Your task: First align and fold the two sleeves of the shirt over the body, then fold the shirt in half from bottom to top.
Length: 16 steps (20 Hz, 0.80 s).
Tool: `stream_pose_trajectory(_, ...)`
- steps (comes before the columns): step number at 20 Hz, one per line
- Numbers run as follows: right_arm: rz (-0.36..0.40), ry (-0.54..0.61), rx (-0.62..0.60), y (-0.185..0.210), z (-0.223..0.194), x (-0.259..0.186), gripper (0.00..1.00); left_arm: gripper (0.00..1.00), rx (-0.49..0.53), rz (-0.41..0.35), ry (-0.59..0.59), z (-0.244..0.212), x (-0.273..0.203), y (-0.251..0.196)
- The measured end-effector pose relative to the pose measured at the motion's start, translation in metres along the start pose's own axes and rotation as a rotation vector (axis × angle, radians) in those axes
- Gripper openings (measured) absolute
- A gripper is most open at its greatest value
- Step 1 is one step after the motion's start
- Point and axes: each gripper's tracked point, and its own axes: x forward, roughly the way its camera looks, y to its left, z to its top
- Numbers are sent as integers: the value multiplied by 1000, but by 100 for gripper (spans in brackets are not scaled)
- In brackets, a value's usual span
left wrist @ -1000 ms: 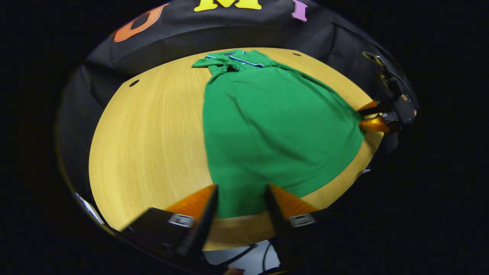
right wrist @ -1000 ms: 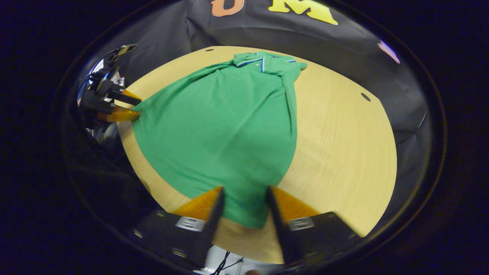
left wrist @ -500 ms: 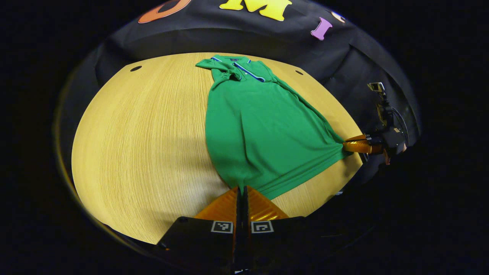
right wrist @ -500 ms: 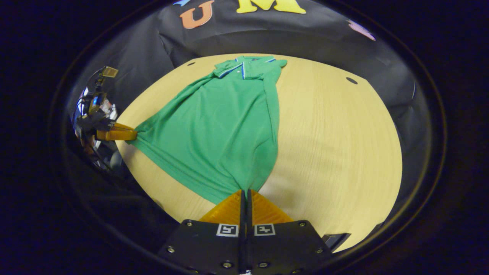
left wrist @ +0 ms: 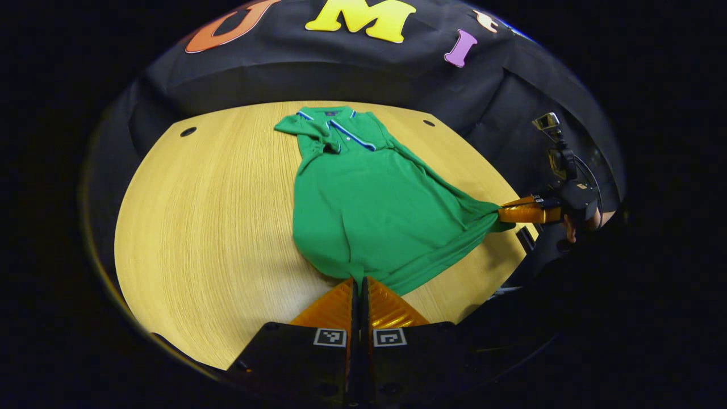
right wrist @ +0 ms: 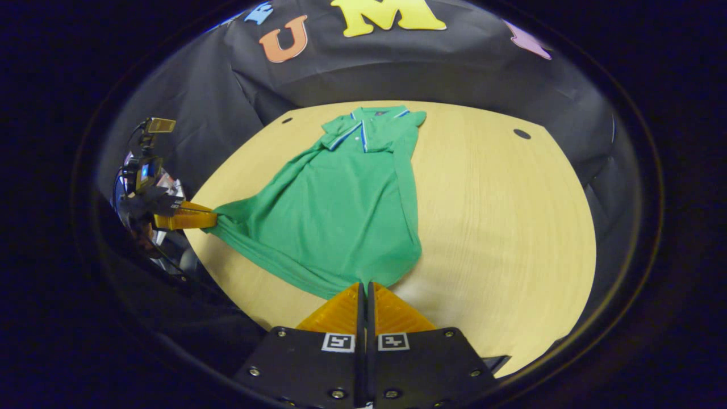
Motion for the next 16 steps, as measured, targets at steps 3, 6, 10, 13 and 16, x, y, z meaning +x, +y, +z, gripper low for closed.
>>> stream_pose_trajectory(3, 15, -46, 6, 5, 32, -6, 0, 3, 9, 9, -42, 29, -1, 7)
stream_pose_trajectory(6, 40, -87, 18, 10, 61, -8, 1, 3, 17, 19, -81, 55, -4, 11)
stream_pose_trajectory(10, 76, -145, 47, 17, 105, -9, 1, 3, 24, 30, -130, 92, -10, 17)
stream_pose_trajectory(13, 92, -195, 65, 19, 141, -11, 1, 3, 38, 43, -173, 126, -11, 24)
stream_pose_trajectory(16, 93, -245, 81, 16, 178, -11, 1, 3, 55, 60, -210, 160, -6, 36)
